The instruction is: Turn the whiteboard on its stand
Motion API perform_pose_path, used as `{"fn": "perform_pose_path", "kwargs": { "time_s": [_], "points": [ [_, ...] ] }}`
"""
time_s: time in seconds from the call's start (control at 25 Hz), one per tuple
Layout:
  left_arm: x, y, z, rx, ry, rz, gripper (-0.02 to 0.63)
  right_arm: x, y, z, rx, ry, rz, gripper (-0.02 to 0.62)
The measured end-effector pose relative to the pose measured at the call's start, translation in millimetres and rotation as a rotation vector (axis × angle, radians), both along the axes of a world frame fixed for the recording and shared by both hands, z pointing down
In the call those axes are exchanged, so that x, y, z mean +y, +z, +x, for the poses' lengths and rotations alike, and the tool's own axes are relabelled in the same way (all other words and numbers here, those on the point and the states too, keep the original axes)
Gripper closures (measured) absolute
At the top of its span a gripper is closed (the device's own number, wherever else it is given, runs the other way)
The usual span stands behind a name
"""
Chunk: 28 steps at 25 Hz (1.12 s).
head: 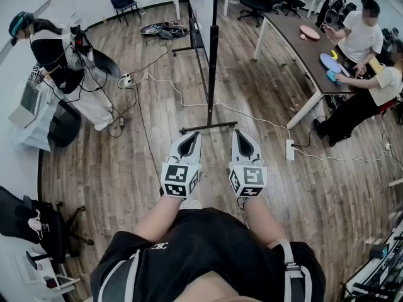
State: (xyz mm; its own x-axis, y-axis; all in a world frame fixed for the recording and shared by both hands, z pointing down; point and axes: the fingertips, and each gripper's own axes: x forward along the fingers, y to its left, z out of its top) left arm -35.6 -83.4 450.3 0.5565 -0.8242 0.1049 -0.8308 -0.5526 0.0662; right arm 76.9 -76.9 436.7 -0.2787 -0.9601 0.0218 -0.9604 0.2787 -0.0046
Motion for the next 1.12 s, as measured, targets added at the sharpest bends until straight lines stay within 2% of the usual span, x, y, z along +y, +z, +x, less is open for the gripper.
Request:
{"fn": "perform_pose_path", "kwargs": {
  "time_s": [0.6,1.12],
  "points": [
    [-14,2,-13,0.000,0.003,-0.001,0.598,-14,8,-17,-0.006,0.000,-0.015,0.589],
    [-44,4,-46,0.010,0.031,0.019,0.598,-40,8,-48,-0.026,0.026,0.009,0.589]
  ]
}}
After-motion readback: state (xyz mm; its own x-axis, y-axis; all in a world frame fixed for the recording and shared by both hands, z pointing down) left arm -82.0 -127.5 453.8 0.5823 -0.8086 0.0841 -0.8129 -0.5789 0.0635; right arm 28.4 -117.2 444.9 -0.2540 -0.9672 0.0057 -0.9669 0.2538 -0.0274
